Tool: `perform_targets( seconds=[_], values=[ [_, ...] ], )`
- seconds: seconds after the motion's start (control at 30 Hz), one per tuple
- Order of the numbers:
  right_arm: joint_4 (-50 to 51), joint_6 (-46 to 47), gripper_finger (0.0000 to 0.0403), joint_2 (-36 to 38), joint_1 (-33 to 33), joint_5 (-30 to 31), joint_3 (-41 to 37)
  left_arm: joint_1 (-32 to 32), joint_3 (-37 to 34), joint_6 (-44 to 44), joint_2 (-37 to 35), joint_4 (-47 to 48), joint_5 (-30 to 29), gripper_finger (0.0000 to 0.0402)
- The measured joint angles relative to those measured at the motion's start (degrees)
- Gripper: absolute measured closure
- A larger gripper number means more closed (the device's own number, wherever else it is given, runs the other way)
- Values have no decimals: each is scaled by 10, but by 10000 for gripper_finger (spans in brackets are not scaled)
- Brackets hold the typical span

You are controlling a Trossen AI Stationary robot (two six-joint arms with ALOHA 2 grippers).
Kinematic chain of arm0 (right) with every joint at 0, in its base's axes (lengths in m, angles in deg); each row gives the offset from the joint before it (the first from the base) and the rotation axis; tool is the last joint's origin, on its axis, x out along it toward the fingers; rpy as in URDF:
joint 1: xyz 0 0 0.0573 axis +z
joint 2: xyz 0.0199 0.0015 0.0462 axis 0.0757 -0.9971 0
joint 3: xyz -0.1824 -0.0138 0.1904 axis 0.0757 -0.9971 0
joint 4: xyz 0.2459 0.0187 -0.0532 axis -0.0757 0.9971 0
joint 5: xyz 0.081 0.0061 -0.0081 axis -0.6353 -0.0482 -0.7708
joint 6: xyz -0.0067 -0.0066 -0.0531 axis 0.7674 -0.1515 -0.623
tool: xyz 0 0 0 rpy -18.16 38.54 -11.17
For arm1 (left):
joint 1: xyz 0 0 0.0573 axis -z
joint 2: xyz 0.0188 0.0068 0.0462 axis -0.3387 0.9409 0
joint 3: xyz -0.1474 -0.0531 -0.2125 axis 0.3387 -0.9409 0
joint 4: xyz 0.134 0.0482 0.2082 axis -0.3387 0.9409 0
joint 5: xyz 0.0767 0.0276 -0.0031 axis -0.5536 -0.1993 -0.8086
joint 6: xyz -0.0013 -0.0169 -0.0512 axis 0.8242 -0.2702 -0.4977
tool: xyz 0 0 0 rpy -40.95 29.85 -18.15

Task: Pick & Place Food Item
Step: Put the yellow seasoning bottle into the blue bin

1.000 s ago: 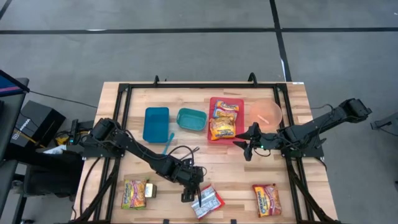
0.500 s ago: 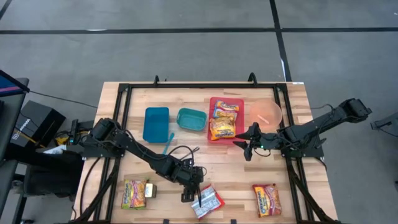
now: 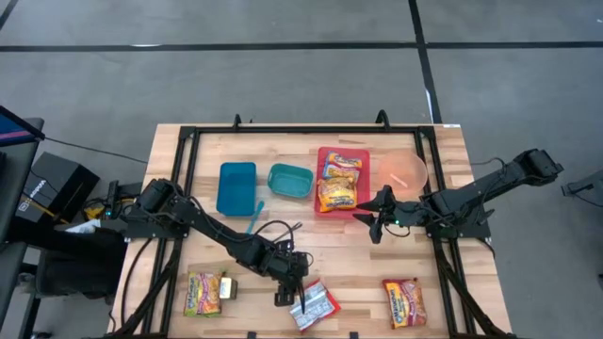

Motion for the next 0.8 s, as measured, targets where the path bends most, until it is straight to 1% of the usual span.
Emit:
perform_targets(
  seconds=[0.13, 0.27, 0.4, 0.57, 0.7, 0.8],
  values=[
    [0, 0, 246, 0, 0, 0, 0, 1, 0, 0, 0, 1, 1, 169],
    [0, 0, 246, 0, 0, 0, 0, 0, 0, 0, 0, 0, 1, 188],
    [0, 0, 246, 0, 0, 0, 0, 0, 0, 0, 0, 0, 0, 190],
    [0, 0, 246, 0, 0, 0, 0, 1, 0, 0, 0, 0, 1, 170],
    [0, 0, 246, 0, 0, 0, 0, 1, 0, 0, 0, 0, 0, 189],
    [0, 0, 246, 0, 0, 0, 0, 1, 0, 0, 0, 0, 0, 191]
  ],
)
